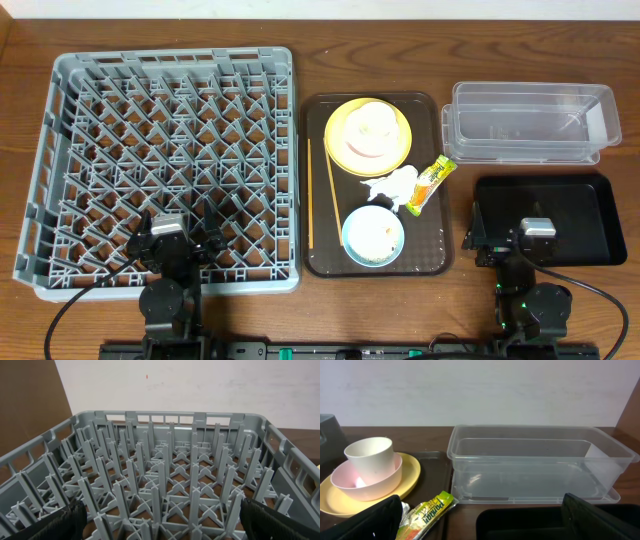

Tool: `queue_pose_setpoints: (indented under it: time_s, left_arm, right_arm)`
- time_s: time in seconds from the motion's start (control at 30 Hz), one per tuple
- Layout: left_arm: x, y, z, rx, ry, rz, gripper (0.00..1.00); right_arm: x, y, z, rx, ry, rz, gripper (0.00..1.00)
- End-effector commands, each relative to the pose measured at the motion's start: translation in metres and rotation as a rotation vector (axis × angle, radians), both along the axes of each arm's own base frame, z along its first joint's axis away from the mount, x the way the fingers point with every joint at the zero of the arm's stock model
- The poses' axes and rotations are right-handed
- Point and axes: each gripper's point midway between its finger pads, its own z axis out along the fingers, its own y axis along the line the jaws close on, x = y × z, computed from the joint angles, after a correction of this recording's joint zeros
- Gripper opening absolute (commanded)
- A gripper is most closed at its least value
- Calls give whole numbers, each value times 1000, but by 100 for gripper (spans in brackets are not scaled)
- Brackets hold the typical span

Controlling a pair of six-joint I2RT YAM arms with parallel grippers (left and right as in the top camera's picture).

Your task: Sort waste into correct bins and load items into the dishwasher rack

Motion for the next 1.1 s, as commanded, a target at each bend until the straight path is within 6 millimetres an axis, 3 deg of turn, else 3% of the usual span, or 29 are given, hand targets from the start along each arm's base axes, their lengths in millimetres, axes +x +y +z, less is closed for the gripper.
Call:
queue_pose_setpoints:
  time_s: [0.0,0.2,0.27,0.43,0.6,0.87,1.07]
  left_arm:
    - [0,0,-20,11,57,-3,98]
    - [3,-28,-19,-14,51,-163,98]
    - [4,-40,-10,-45,13,-230,98]
    - [-5,-58,49,-423,-106,-306,98]
    - [-27,-85,104,-498,-110,-465,98]
    - [-55,-103,156,-579,202,-492,98]
    - [-63,-104,157,-612,597,-409,98]
  right_arm:
    - [0,-2,0,-8,0,-6,99]
    - [0,-2,0,-8,0,-6,99]
    - [0,-2,0,-8,0,-6,99]
    - [0,-2,0,-8,0,-6,99]
    - [0,-2,0,-8,0,-6,99]
    - [0,-2,0,-8,0,-6,99]
    - [0,-2,0,-8,0,-6,99]
